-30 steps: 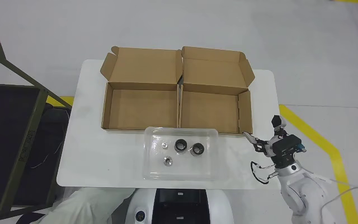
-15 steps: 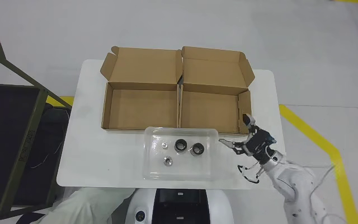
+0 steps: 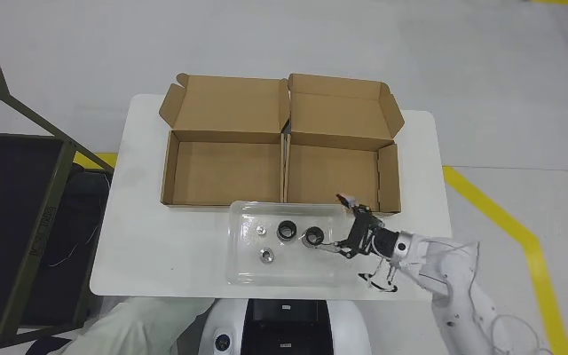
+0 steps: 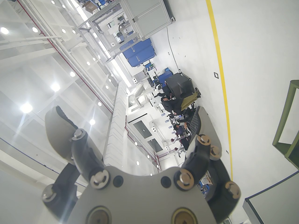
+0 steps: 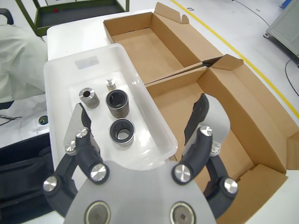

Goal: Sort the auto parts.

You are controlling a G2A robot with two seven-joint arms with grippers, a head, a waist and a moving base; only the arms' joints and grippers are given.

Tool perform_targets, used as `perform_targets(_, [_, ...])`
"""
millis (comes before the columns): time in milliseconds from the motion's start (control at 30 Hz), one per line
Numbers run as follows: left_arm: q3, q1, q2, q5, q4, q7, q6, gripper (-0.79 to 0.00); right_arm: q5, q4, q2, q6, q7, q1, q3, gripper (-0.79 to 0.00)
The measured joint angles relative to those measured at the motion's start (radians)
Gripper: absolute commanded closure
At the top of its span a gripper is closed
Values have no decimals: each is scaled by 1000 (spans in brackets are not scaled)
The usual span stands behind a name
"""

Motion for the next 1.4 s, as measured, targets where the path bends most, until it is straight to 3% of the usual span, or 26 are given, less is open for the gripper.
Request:
perform_targets(267, [0, 0, 0, 0, 0, 0, 0, -785, -35, -3, 8, -51, 97, 53, -79, -785])
perform_targets(1400, [0, 0, 0, 0, 0, 0, 0, -785, -150, 53, 29, -5, 372, 157, -263, -785])
